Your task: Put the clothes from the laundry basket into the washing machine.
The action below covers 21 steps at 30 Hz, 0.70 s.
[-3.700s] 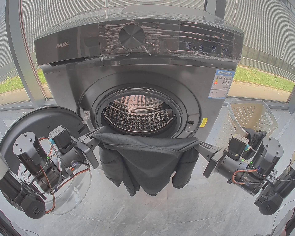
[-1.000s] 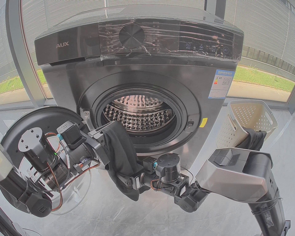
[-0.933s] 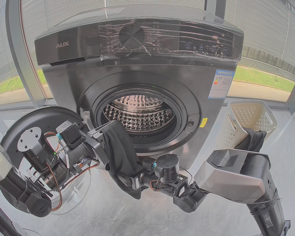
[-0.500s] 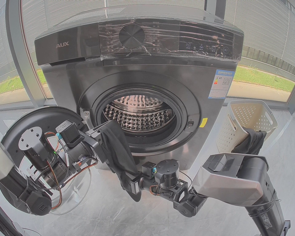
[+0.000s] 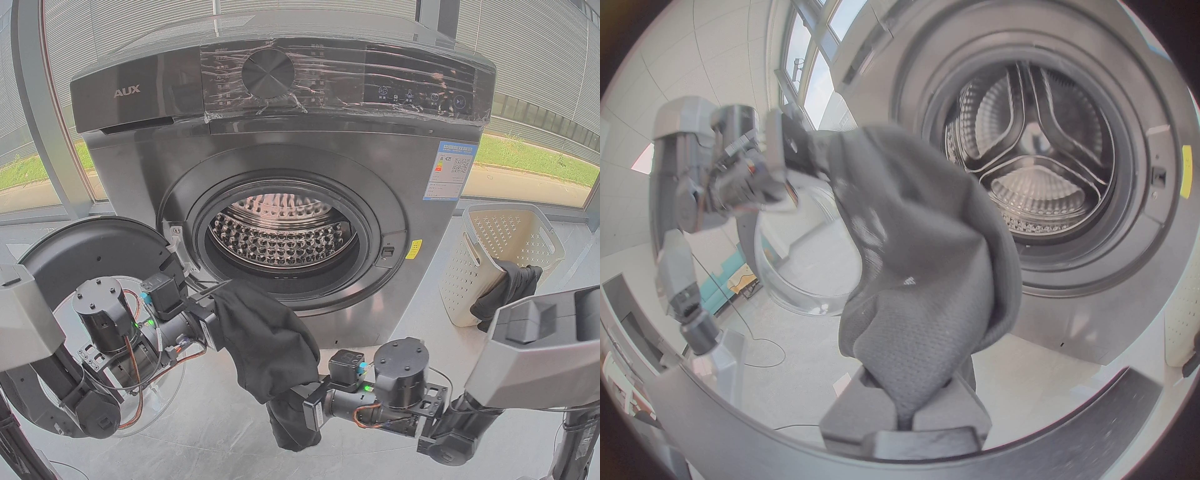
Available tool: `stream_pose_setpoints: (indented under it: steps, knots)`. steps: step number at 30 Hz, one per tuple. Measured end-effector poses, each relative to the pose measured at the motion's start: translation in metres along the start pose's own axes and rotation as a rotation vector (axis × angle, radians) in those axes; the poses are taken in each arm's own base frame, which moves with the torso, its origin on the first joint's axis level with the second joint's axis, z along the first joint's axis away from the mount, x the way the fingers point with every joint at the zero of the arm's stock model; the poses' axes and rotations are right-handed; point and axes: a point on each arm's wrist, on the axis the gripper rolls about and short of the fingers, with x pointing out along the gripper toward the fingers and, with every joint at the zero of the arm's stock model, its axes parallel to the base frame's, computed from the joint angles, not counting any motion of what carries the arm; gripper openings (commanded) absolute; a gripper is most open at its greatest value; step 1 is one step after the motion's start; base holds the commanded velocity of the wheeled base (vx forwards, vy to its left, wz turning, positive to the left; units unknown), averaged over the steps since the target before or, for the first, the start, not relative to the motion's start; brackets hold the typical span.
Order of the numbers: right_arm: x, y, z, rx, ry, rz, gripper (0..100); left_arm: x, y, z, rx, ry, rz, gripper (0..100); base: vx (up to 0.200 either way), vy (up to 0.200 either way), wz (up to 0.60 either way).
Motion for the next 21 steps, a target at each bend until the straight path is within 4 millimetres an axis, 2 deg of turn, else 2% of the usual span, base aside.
stream_pose_setpoints:
  steps: [1,2,9,16,21]
  knots:
    - [-0.006,0.002,0.004,0.0,-0.007,0.003,0,0.0,0.001,-0.003,-0.002,0.013,0.001,0,0.0,0.0,0.0]
    - [-0.01,0.003,0.006,-0.001,-0.012,0.003,0,0.0,0.001,-0.006,-0.003,0.024,0.002,100,0.0,0.0,0.0]
    - [-0.026,0.001,0.021,0.0,-0.057,-0.012,0,0.001,0.003,-0.015,-0.015,0.06,0.01,100,0.0,0.0,0.0]
    - [-0.028,-0.033,0.038,0.016,-0.114,-0.112,0,0.002,0.003,-0.018,-0.013,0.068,0.009,100,0.0,0.0,0.0]
    - [-0.028,-0.045,0.042,0.026,-0.113,-0.171,0,0.001,0.002,-0.019,-0.012,0.076,0.008,100,0.0,0.0,0.0]
